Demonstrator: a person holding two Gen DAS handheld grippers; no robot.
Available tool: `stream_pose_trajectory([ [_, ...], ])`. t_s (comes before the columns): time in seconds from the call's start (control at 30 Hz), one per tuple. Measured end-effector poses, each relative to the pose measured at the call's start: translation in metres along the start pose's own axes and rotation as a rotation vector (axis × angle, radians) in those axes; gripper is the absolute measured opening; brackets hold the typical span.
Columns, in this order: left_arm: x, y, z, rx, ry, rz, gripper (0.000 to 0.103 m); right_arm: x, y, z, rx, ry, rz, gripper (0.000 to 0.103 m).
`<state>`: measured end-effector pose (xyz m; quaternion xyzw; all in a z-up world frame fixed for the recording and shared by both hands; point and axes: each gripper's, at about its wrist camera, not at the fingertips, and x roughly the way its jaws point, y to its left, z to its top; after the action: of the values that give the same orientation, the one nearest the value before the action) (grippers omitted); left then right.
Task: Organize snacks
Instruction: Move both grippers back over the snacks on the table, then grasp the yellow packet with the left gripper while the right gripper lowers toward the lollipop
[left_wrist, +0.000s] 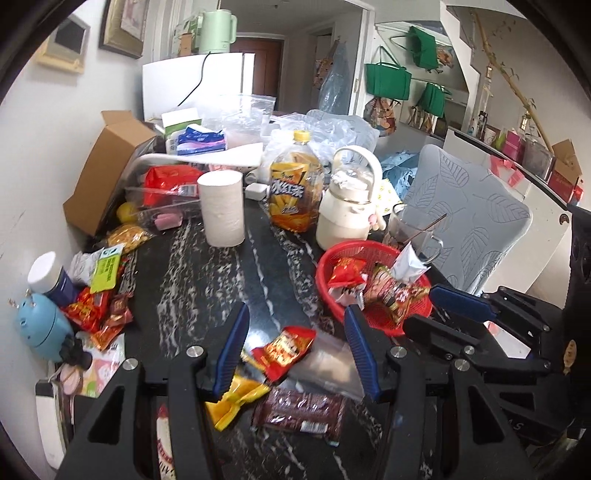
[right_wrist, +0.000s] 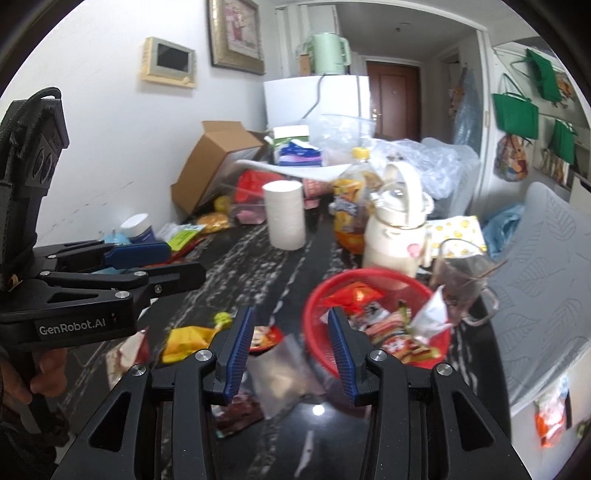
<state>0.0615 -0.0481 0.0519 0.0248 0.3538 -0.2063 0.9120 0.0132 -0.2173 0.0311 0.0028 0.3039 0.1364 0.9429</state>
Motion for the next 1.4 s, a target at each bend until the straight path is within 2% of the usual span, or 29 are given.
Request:
stream_pose_trajectory([
  [0.27, -0.006, 0.018, -0.021, -0.059, 0.017, 0.04, 0.052, 0.012, 0.024, -0.009, -0.027, 0.017, 0.063, 0.041],
  [0.53, 0.008, 0.033, -0.036, -0.121, 0.064, 0.055, 0.052, 0.032, 0.032, -0.022, -0.026, 0.063, 0.111, 0.041],
  [0.83, 0.032, 0.04, -0.047, -0.13, 0.109, 0.082, 0.052, 0.059, 0.03, -0.033, -0.009, 0.133, 0.13, 0.041],
  [0.93, 0.043, 0.042, -0.051, -0.13, 0.124, 0.106, 0.052, 0.069, 0.029, -0.036, -0.013, 0.158, 0.138, 0.046],
  [1.13, 0.066, 0.051, -0.057, -0.159, 0.177, 0.123, 0.052, 0.088, 0.021, -0.039, 0.008, 0.204, 0.143, 0.048],
  [1.3, 0.082, 0.058, -0.057, -0.151, 0.198, 0.179, 0.052, 0.102, 0.017, -0.038, 0.013, 0.23, 0.141, 0.05],
  [1.4, 0.092, 0.063, -0.058, -0.172, 0.236, 0.154, 0.052, 0.11, 0.015, -0.037, 0.012, 0.241, 0.139, 0.05],
])
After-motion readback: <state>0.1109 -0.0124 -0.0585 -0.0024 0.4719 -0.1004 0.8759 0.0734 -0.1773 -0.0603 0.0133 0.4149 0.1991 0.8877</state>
